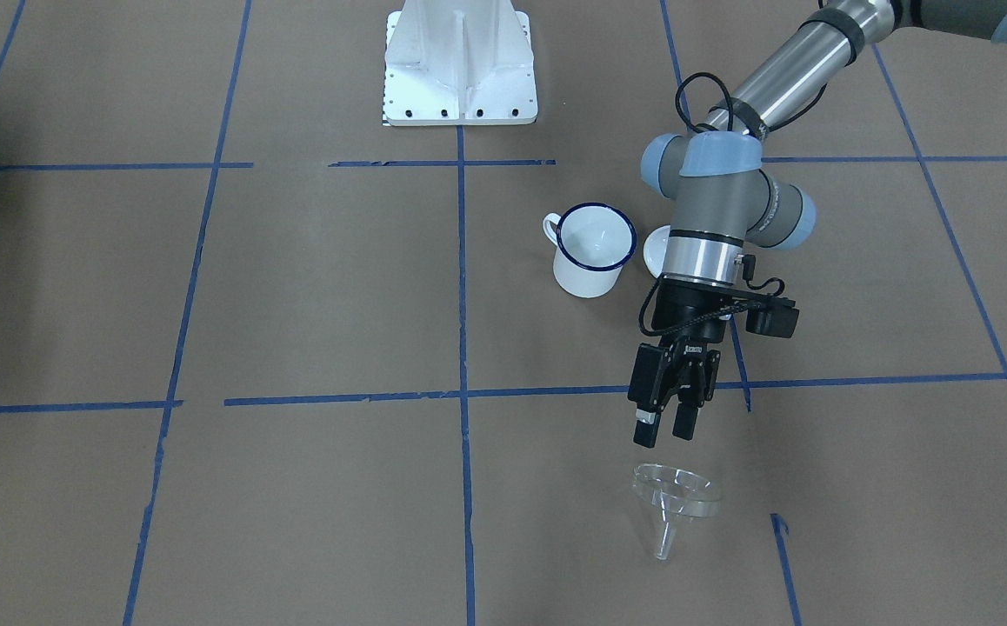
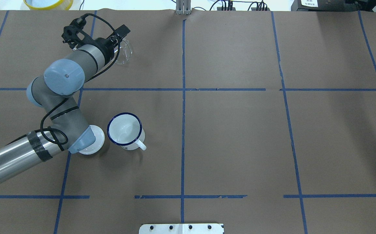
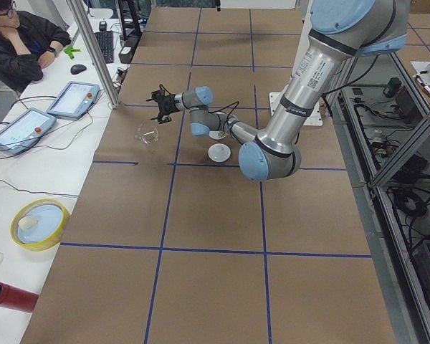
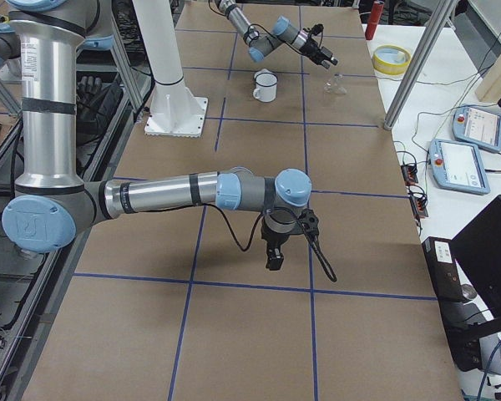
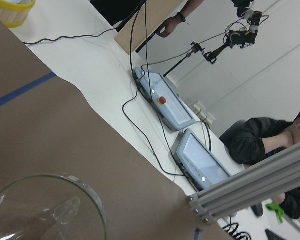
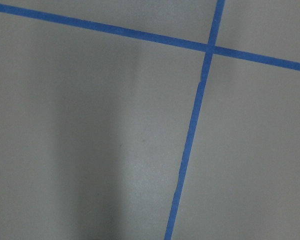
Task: Remove funnel from cup
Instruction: 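Carry the funnel farther from the robot and lower it onto the table, then open the left gripper and draw it back from the funnel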
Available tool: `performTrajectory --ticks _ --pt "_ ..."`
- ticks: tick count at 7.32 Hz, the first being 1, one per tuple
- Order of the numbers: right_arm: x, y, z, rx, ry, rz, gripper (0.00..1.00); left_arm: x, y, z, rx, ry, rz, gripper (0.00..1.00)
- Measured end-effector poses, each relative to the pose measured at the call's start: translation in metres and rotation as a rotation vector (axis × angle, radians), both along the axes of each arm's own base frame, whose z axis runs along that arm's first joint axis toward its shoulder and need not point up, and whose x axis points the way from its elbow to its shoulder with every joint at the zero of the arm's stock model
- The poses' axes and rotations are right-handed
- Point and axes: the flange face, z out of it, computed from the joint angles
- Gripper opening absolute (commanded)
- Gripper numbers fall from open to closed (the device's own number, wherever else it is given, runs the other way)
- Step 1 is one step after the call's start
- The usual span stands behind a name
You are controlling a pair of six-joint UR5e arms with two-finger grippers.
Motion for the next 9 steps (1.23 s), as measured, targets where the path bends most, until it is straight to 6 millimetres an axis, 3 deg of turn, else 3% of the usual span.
performTrajectory --ticks 2,4,6,7,9 --pt "0.0 0.0 0.0 0.0 0.0 0.0 1.0 -0.04 0.034 -0.02 -0.073 -0.199 0.237 0.99" --pt "0.0 0.0 0.0 0.0 0.0 0.0 1.0 -0.068 0.066 -0.024 -0.147 -0.382 0.475 1.0" --pt "0.0 0.0 0.0 0.0 0.0 0.0 1.0 -0.096 0.106 0.003 -0.17 -0.453 0.635 1.0" --pt "0.0 0.0 0.0 0.0 0.0 0.0 1.0 -0.101 0.118 0.018 -0.188 -0.464 0.672 1.0" --pt "0.0 0.0 0.0 0.0 0.0 0.0 1.0 -0.08 0.125 0.049 -0.223 -0.473 0.716 1.0"
